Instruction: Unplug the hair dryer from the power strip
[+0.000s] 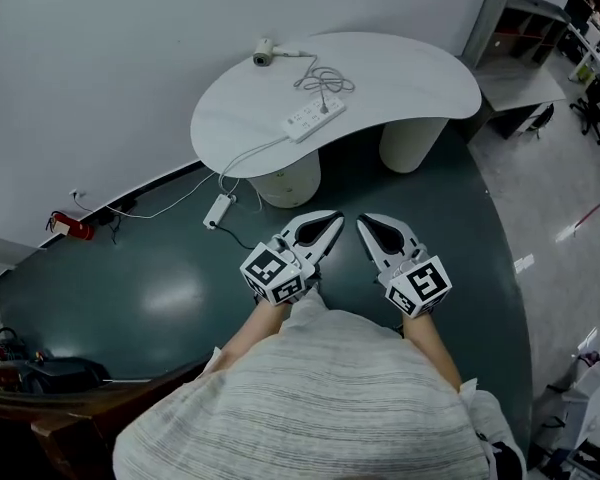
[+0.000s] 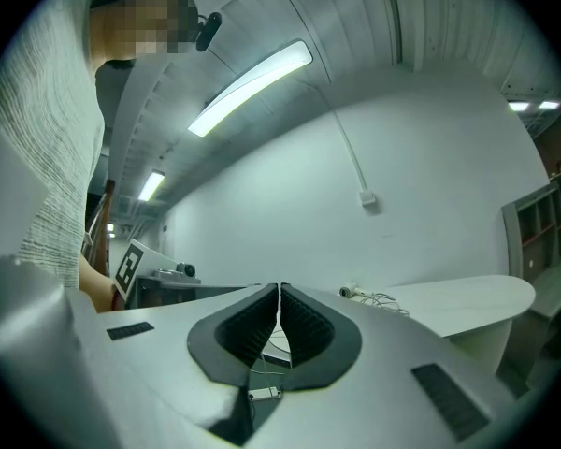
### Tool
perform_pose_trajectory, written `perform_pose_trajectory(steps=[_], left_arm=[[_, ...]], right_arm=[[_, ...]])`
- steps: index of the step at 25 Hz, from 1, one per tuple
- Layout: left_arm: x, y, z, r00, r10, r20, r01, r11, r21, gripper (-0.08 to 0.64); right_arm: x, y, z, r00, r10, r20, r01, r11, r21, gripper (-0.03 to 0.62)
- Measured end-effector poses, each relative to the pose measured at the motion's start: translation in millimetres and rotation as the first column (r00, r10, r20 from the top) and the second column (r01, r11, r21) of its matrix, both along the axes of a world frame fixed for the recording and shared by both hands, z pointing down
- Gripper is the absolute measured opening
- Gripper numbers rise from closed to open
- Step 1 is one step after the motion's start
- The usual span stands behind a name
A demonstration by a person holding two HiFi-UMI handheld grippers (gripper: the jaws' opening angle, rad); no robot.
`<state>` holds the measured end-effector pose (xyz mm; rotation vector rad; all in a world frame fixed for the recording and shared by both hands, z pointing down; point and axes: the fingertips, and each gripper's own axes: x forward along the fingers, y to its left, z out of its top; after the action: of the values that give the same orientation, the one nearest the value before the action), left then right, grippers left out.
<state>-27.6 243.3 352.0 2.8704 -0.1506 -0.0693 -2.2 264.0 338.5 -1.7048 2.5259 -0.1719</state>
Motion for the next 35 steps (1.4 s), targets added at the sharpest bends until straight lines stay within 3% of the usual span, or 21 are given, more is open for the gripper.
perform_pose_trajectory(steps=[14,22,27,35], left_arm=[[-19,-139,-2,1.0,0.0,-0.014,0.0,1.0,0.007,0.006],[-20,-187,-3,0.999,0.033,-0.036,-0.032,0.999,0.019,0.006],[-8,-206,9,0.999,0.048,0.001,-0.048,0.998,0.031,0.006],[27,-266,31,0.996,0.006,0.094,-0.015,0.996,0.089,0.006]], right_arm=[[-9,-137,1,0.999,0.035,0.01,-0.035,0.999,-0.004,0.028],[-12,-184,6,0.998,0.047,-0.03,-0.048,0.998,-0.038,0.028],[3,-213,17,0.999,0.037,-0.031,-0.039,0.997,-0.067,0.028],[39,-274,44,0.998,-0.032,-0.049,0.026,0.992,-0.124,0.028]])
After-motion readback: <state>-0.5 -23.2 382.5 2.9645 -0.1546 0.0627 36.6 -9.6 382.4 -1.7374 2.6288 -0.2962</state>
